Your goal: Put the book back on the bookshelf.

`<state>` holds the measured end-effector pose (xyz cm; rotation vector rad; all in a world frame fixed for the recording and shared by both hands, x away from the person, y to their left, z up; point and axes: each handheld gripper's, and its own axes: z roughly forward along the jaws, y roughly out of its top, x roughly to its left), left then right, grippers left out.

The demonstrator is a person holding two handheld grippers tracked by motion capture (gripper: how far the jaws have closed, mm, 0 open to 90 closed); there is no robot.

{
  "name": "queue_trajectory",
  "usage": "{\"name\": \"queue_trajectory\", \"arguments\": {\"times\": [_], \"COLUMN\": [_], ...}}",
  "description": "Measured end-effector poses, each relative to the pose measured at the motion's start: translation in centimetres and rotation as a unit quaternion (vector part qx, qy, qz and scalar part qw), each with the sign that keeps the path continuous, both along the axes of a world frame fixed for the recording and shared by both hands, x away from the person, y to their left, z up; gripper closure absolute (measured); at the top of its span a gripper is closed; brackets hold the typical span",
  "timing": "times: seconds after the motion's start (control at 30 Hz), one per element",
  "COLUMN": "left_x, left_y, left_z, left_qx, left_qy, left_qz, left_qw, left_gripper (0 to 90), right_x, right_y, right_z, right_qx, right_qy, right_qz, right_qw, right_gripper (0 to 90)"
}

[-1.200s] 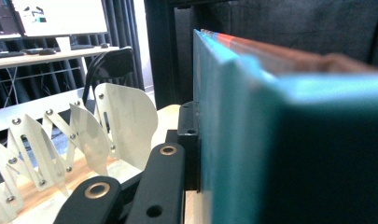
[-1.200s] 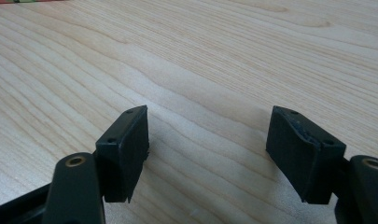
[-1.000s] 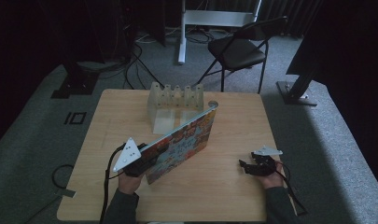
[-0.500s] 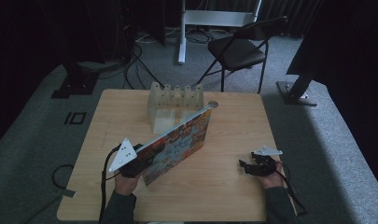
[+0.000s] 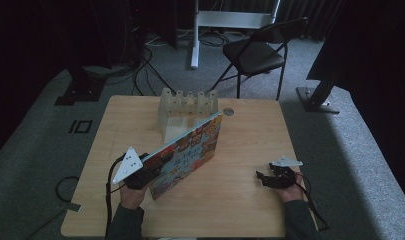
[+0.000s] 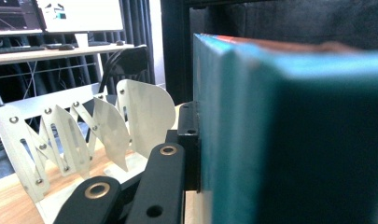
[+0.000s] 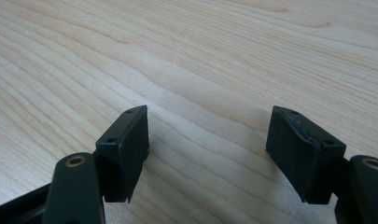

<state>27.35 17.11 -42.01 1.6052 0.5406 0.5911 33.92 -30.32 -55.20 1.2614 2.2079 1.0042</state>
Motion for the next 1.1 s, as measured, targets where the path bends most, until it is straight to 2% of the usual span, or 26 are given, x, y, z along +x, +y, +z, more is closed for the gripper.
{"name": "queue_trajectory", "arguments": {"times": [0.63,0.8,1.1], "left_x": [-0.20,-0.42,-0.51], "left_y": [0.46,0.43,0.53], "left_z": [0.40,0.40,0.55], "left_qx": [0.002,0.001,0.006], "left_qy": [0.003,-0.002,-0.003], "left_qz": [0.018,0.026,0.025], "left_qw": [0.9998,0.9997,0.9997], "left_gripper": [80.6,80.6,80.7], "right_x": [0.00,0.00,0.00], "right_y": [0.00,0.00,0.00], "right_z": [0.00,0.00,0.00], "right_qx": [0.000,0.000,0.000], "right_qy": [0.000,0.000,0.000], "right_qz": [0.000,0.000,0.000], "right_qw": [1.0000,1.0000,1.0000], "right_gripper": [29.5,29.4,29.4]}}
